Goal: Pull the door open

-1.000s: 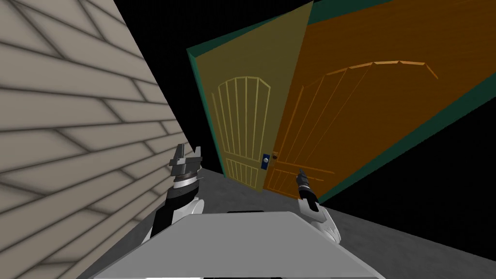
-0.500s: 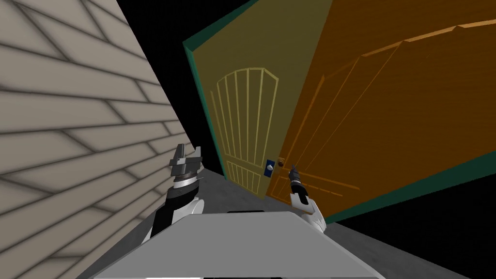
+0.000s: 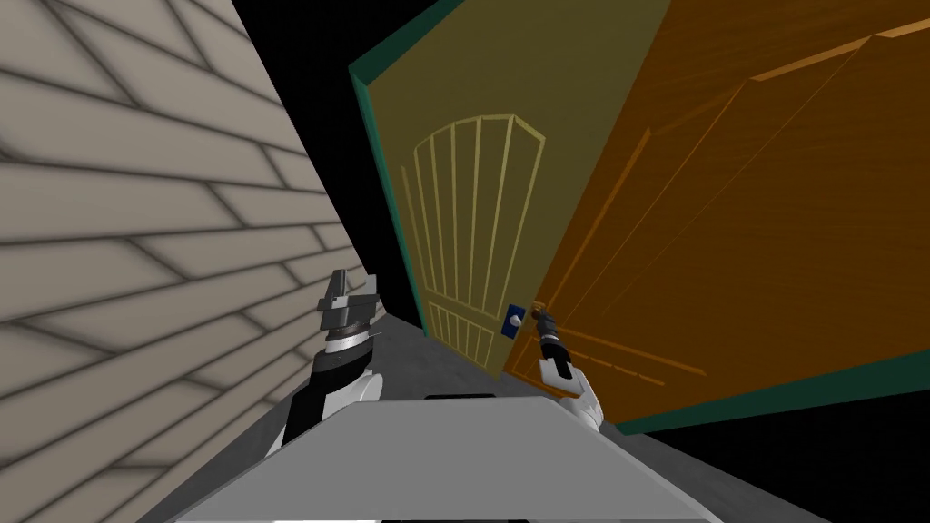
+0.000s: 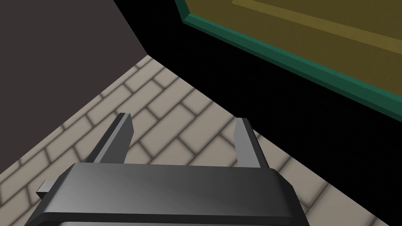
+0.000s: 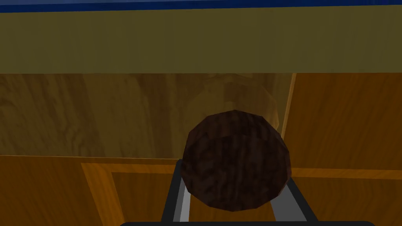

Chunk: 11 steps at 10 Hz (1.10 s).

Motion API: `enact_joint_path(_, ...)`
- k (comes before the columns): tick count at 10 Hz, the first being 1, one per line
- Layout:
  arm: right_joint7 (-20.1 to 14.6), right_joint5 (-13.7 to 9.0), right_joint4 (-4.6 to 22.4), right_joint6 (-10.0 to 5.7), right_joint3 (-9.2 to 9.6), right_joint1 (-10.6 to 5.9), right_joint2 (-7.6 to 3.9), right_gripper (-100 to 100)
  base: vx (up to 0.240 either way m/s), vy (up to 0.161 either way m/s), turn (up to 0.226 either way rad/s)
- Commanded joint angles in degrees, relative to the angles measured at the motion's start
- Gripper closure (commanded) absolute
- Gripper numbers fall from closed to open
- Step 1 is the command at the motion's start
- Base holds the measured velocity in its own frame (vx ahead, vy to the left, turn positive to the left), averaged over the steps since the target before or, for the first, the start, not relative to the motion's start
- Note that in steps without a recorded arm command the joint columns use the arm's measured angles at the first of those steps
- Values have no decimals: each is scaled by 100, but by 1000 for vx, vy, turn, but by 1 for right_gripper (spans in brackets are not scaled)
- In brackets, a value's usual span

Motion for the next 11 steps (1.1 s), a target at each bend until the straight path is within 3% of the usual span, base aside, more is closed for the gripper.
enact_joint_path(1, 1, -1, -1, 0, -16, 12, -8, 100, -16, -5, 13)
enact_joint_path(3, 1, -1, -1, 0, -16, 12, -8, 100, -4, 1, 0)
enact_joint_path(4, -9, -21, 35, 24, -165, 150, -128, 100, -132, -60, -203)
enact_joint_path(5, -13, -26, 40, 27, -197, 178, -157, 100, -234, -80, -151)
enact_joint_path(6, 2, -20, 70, 38, -201, 135, -157, -100, -213, 14, -64)
enact_joint_path(11, -29, -25, 55, -71, -104, 228, -119, -100, -183, 74, -15)
